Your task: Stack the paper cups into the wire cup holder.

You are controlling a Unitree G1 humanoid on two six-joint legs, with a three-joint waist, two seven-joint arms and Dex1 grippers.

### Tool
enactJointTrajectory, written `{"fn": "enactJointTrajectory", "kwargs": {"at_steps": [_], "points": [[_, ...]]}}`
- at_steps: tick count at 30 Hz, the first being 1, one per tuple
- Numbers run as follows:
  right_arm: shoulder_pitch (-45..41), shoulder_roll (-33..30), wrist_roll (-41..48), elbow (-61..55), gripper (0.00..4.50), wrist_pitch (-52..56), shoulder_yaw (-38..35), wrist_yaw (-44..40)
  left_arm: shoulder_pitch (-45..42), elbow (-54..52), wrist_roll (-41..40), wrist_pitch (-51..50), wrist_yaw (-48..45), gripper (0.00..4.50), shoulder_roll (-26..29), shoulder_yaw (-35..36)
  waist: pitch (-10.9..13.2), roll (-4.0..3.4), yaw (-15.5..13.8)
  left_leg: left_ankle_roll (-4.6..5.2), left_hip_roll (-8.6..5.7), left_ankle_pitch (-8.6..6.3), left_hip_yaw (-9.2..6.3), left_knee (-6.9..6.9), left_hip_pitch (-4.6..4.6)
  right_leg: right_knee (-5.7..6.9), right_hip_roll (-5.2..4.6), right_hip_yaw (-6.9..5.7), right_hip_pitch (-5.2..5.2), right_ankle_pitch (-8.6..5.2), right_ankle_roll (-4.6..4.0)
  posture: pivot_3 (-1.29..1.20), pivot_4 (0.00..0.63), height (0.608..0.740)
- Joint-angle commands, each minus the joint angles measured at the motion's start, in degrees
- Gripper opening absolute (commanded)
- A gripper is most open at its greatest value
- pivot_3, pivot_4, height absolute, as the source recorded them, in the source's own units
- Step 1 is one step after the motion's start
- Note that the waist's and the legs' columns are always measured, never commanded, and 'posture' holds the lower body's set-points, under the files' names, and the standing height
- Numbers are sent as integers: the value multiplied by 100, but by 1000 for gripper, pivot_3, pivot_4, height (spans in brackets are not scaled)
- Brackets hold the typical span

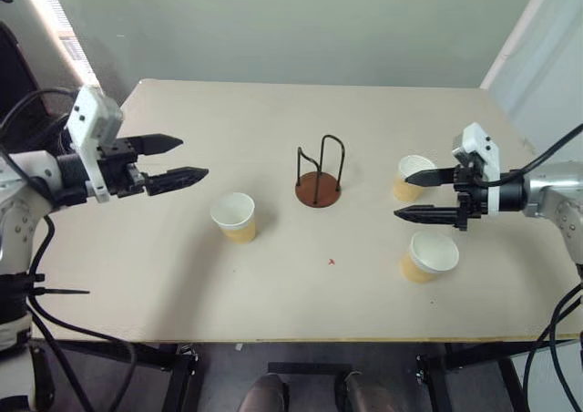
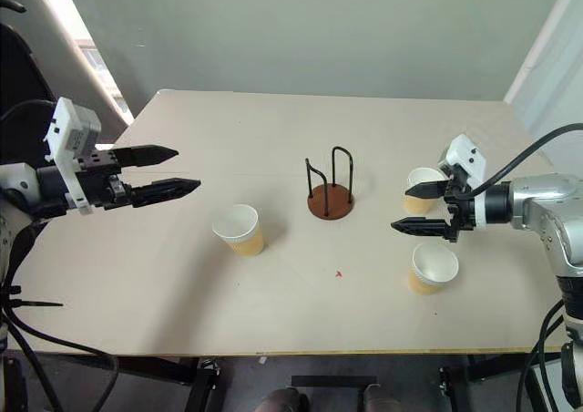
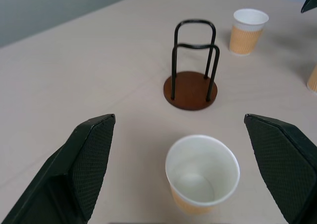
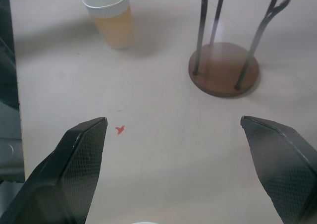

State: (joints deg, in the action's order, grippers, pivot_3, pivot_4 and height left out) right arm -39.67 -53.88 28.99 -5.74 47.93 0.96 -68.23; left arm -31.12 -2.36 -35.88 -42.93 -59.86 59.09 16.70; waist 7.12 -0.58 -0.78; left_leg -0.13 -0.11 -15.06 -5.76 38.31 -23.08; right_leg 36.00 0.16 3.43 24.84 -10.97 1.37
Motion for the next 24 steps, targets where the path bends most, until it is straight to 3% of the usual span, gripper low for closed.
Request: {"fn": "enactJointTrajectory", "kwargs": {"at_steps": [1,16,24], "points": [[-206,-9,43,6,4500,-48,-53,-34,-88,-159,-74,9,12,4476,40,124,0,0,1,0,0,0,0,0,0,0,0,0,0,0,0,0,150,740],[-268,-136,97,-57,4500,18,-329,175,-1621,344,397,290,-527,4476,-814,-1533,0,0,-18,-2,0,1,-1,-1,-1,0,-1,-1,1,5,-1,0,150,740],[-186,-420,695,-694,4500,745,-621,147,-1648,596,1022,622,247,4476,-1661,-1836,1,2,-22,-47,1,27,1,-1,-7,-8,0,0,1,3,7,0,150,740]]}}
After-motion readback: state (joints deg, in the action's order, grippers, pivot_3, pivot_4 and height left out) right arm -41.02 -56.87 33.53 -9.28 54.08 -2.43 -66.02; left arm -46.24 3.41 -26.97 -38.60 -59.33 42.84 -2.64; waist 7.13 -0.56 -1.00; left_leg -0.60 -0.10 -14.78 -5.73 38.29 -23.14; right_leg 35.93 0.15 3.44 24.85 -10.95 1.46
